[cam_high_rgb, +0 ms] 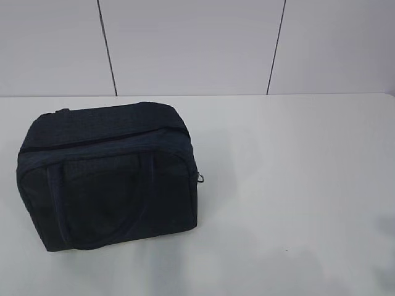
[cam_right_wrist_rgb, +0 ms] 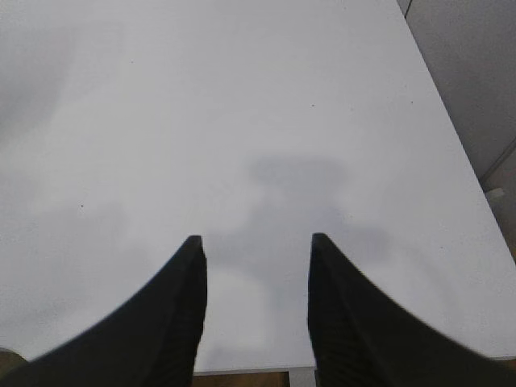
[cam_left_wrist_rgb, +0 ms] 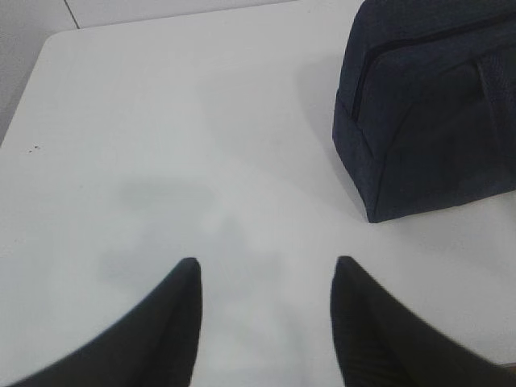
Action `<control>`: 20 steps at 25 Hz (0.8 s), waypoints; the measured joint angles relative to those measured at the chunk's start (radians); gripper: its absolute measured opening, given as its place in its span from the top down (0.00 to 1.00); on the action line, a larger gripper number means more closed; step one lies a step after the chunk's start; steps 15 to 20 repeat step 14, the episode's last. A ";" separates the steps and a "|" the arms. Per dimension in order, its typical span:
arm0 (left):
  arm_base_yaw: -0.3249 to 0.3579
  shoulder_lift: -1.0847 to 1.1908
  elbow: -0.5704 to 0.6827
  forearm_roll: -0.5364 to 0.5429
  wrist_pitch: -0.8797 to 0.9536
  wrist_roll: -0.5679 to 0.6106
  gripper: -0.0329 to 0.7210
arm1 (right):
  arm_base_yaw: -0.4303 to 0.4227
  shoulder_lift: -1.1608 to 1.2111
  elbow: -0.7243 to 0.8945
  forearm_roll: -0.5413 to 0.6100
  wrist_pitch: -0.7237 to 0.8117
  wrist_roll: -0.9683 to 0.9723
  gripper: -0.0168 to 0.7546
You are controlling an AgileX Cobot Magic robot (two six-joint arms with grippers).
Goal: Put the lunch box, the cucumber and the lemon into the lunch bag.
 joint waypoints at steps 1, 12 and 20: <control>0.000 0.000 0.000 0.000 0.000 0.000 0.45 | 0.000 0.000 0.000 0.000 0.000 0.000 0.56; 0.000 0.000 0.000 0.000 0.000 0.000 0.45 | 0.000 0.000 0.000 0.000 0.000 0.000 0.56; 0.000 0.000 0.000 0.000 0.000 0.000 0.45 | 0.000 0.000 0.000 0.000 0.000 0.000 0.56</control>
